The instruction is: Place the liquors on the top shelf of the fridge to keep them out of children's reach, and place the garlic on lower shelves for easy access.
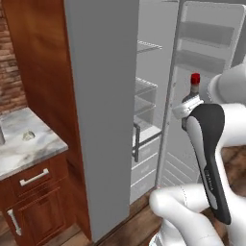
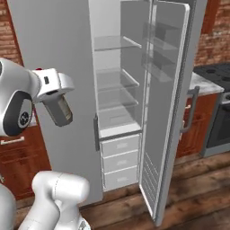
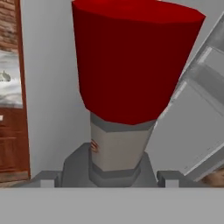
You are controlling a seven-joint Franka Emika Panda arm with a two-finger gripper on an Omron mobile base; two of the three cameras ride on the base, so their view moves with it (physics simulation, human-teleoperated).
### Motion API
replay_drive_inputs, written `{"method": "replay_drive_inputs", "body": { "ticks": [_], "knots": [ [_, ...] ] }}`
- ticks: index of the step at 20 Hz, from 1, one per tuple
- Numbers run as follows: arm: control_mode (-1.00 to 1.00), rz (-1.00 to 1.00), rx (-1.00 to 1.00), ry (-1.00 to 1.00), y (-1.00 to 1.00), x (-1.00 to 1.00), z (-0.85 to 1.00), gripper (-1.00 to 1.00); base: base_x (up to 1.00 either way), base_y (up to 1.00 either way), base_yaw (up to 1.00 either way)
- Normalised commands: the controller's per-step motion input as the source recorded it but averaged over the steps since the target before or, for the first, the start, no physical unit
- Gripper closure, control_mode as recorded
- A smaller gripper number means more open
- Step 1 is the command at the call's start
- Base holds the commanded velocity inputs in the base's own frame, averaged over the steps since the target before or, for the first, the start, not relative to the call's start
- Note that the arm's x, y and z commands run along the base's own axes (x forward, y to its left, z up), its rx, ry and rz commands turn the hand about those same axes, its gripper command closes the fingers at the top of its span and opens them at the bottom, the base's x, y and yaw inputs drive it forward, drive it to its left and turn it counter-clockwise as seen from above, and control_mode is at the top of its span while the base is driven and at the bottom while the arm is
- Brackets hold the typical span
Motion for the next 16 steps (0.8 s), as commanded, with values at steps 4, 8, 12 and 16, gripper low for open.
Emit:
{"method": "replay_drive_inputs", "body": {
  "ticks": [4, 8, 12, 16],
  "knots": [
    [1.0, 0.0, 0.0, 0.0, 0.0, 0.0, 0.0, 1.0, 0.57, -0.44, 0.01],
    [1.0, 0.0, 0.0, 0.0, 0.0, 0.0, 0.0, 1.0, 0.65, -0.16, 0.05],
    [1.0, 0.0, 0.0, 0.0, 0.0, 0.0, 0.0, 1.0, 0.7, -0.04, 0.1],
    [1.0, 0.0, 0.0, 0.0, 0.0, 0.0, 0.0, 1.0, 0.74, -0.18, 0.14]
  ]
}}
